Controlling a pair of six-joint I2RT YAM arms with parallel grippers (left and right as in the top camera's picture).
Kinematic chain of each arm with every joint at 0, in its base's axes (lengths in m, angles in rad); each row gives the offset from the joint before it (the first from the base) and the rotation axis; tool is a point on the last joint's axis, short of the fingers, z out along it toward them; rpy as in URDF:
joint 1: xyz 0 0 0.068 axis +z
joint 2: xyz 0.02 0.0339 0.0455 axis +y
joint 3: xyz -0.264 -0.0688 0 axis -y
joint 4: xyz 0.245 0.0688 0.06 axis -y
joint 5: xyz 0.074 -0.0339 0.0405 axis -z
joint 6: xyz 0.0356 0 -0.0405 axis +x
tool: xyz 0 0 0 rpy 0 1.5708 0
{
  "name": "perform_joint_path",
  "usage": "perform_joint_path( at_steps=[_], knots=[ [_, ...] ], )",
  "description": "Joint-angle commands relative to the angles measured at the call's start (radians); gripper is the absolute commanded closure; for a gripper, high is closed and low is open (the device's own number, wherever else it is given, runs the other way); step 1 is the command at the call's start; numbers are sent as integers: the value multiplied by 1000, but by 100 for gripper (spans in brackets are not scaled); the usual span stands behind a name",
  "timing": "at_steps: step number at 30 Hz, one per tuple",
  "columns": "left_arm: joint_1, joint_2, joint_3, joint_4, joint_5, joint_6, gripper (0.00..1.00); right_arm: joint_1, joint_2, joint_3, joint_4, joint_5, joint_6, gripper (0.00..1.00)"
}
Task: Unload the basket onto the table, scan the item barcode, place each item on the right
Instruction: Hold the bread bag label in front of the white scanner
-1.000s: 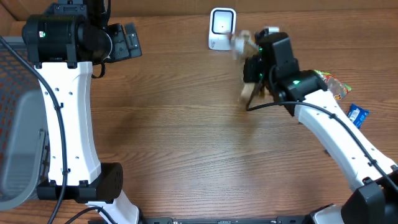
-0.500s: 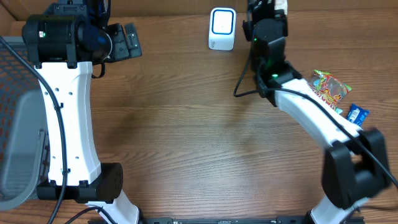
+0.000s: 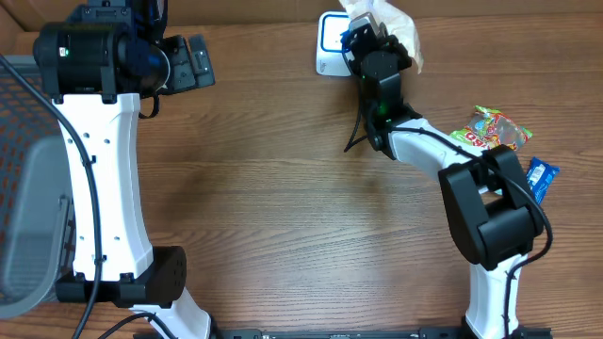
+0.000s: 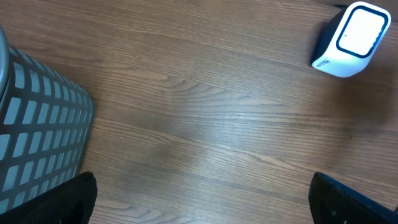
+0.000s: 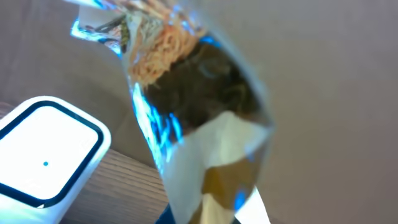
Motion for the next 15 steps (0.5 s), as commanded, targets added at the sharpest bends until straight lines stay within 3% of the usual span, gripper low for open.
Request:
perform_joint_path(
  at_steps=[1,6,15],
  knots=[
    [-13,5,7,2,-5,-13,0,11,29,65,26,-27,-12,96],
    [-13,5,7,2,-5,-13,0,31,106,167,24,-34,-58,96],
    [-13,5,7,2,-5,-13,0,69,220,280,13,5,-296,96]
  ],
)
